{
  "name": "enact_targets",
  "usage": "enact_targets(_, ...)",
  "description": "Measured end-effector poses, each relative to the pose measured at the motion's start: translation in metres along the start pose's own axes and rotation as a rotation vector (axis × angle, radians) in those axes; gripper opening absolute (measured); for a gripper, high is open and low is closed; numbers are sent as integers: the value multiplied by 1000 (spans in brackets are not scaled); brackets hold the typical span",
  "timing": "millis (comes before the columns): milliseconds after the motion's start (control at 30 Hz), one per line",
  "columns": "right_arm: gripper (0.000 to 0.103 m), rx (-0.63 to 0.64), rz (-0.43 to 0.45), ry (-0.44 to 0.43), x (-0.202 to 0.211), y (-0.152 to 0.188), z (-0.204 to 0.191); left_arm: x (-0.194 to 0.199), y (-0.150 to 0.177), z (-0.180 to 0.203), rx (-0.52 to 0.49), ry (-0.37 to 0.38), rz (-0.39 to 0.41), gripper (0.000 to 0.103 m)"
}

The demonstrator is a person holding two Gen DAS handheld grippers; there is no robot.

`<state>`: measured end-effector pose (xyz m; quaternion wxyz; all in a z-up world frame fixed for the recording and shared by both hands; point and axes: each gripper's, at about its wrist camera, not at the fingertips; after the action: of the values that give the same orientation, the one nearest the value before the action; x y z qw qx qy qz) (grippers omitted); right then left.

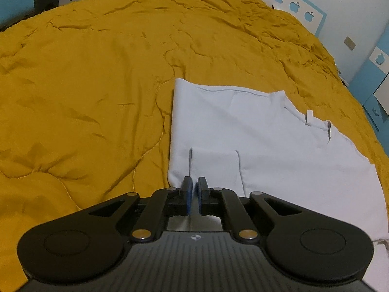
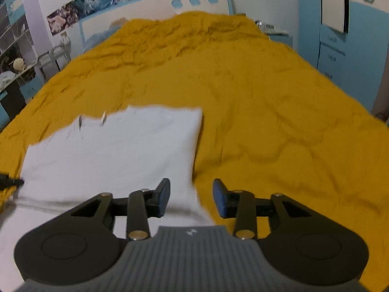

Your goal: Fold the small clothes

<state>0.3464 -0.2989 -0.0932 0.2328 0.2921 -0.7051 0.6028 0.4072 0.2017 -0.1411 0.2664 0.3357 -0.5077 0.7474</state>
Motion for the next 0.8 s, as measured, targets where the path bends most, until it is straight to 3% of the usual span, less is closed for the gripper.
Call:
enact_targets(167, 35, -107, -47, -28, -51, -26, 17, -4, 2, 0, -16, -9, -2, 10)
enact_targets(300, 35, -186, -128, -102, -88, -17, 19, -7, 4, 2, -35, -16, -5, 10)
enact_targets(433, 21, -195, -186, -67, -110, 5, 18, -12, 7, 3, -61, -25, -9, 12)
enact_targets(667, 19, -116, -185, 6, -106, 11, 14, -7, 8, 8, -107, -58, -22, 16)
enact_targets(800, 20, -109, -207, 39, -86, 9, 11, 15, 13, 10, -141, -67, -31, 24)
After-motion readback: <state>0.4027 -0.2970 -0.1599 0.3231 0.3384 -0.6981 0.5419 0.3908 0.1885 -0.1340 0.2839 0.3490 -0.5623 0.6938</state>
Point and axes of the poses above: each gripper's, at about its wrist camera, not at the fingertips, and x roughly against the way its jaws point, z to its right, y to its underside, and after that the axes turned 1 degree about -y, right-handed
